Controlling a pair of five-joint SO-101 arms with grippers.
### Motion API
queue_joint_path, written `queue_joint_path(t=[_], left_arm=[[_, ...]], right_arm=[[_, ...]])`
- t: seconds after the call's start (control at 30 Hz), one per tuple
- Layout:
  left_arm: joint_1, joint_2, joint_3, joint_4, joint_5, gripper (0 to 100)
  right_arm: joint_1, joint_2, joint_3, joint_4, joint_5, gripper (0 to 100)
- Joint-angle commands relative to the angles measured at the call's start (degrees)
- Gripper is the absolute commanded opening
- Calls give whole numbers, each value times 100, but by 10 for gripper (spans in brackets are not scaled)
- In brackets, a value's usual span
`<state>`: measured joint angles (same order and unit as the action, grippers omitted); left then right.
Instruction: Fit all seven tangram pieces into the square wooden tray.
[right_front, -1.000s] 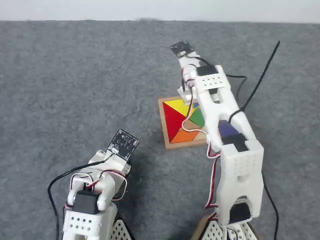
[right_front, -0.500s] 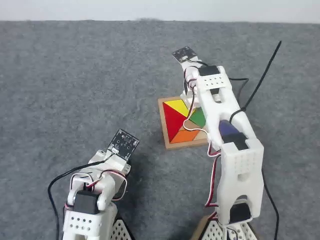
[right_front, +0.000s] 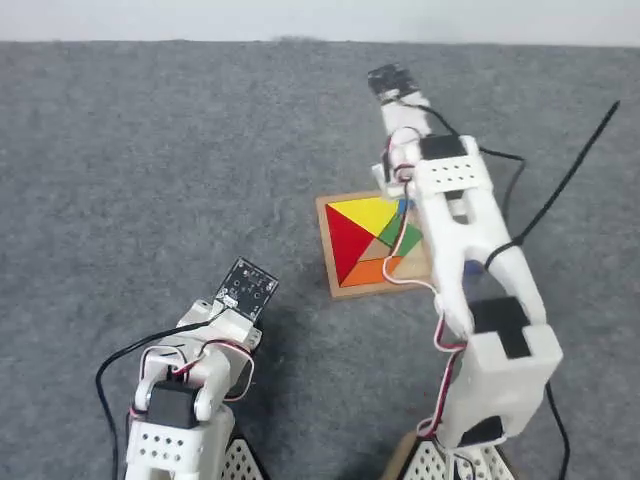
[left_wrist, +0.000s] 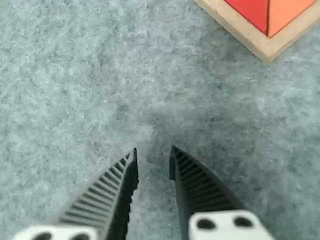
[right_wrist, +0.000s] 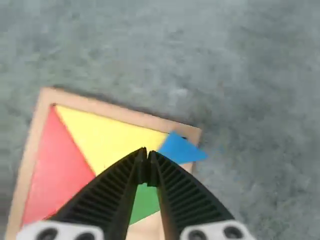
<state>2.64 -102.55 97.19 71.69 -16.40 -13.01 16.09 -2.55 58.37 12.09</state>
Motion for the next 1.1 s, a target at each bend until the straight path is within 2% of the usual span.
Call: queue_joint_path(t=[0.0,0.13,0.57,0.83,1.07], left_arm=[[-44,-70,-75,26,-62,98],[-44,-70,-75,26,-62,98],[-44,-70,-75,26,-62,98],[-44,-70,-75,26,-62,98],[-44,-70,-75,26,-62,98]], right_arm=[[286,382,-879,180,-141,6],[488,1385,-1987,681,-141,6],[374,3327,-4949,1815,-299,6],[31,3574,-5248,2730,53,6],[-4,3609,-5196,2993,211,6]])
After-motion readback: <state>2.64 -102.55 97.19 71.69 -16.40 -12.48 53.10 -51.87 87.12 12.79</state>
